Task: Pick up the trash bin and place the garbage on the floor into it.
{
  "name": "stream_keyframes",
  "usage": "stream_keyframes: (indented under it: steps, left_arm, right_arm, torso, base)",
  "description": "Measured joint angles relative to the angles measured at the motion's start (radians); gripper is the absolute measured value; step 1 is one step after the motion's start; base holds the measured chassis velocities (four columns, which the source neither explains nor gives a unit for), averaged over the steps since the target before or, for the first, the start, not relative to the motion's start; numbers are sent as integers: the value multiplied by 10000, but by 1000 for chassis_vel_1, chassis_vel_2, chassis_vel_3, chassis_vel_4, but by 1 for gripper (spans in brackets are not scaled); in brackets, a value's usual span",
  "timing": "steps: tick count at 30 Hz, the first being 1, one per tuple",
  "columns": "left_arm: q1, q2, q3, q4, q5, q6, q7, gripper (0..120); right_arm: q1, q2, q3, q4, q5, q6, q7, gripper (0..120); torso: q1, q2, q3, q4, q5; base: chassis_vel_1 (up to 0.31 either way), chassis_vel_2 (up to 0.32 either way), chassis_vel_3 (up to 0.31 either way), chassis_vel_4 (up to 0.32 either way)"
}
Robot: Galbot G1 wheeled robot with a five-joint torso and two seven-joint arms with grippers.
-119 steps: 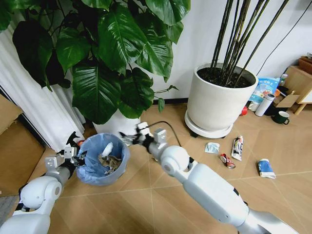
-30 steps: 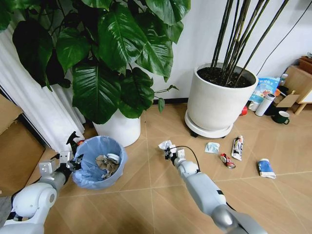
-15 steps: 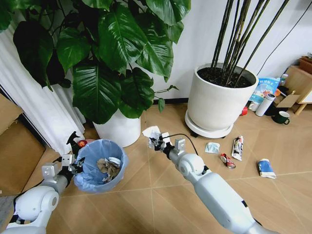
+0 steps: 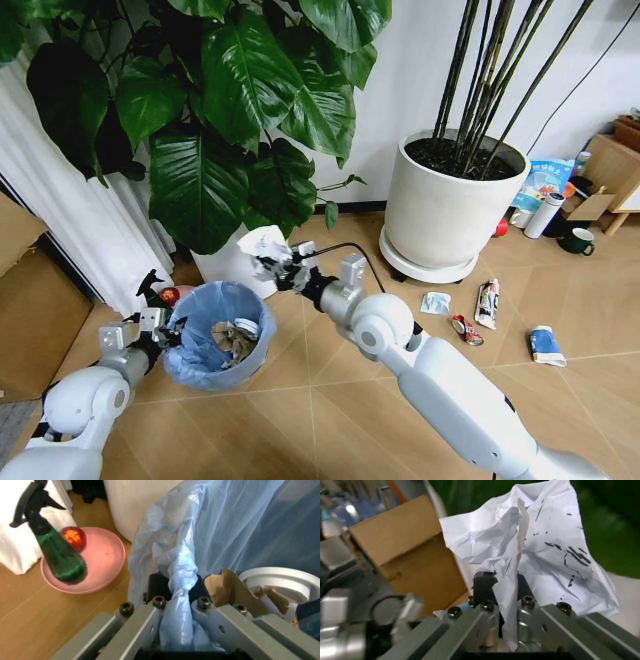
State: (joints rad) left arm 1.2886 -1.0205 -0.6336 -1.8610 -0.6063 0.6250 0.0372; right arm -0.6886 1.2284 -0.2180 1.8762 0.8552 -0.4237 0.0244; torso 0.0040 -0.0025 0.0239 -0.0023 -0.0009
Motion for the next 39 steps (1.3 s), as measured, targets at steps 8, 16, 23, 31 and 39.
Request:
stream_keyframes:
  steps: [8,16,23,31,39]
  left_arm:
    - [-256,91,180,181,-145,41,-54,0]
    - [-406,90,247,227,-229,45,-92,0]
    - [-376,110,212,219,-246,32,-92,0]
    - [-357,117,143,191,-247,10,-88,0]
    - [-360,109,99,161,-236,-6,-80,0]
  right_arm:
    - [27,56,-861,64,60,-19,-39,0]
    - [-69,4,-1361,-40,-35,-99,-190,0]
    - [-26,194,-1565,-268,-182,-209,-239,26]
    - [38,259,-1612,-344,-208,-202,-178,52]
    - [91,314,-1572,-432,-319,-115,-148,81]
  torso:
    - [0,0,0,1,0]
    - [0,0,0,-1,-1]
    - [0,0,0,1,0]
    - [0,0,0,0,0]
    - [0,0,0,0,1]
  base:
    - [0,0,0,0]
    - [0,0,0,0]
    - [0,0,0,0]
    - [0,0,0,0]
    - [0,0,0,0]
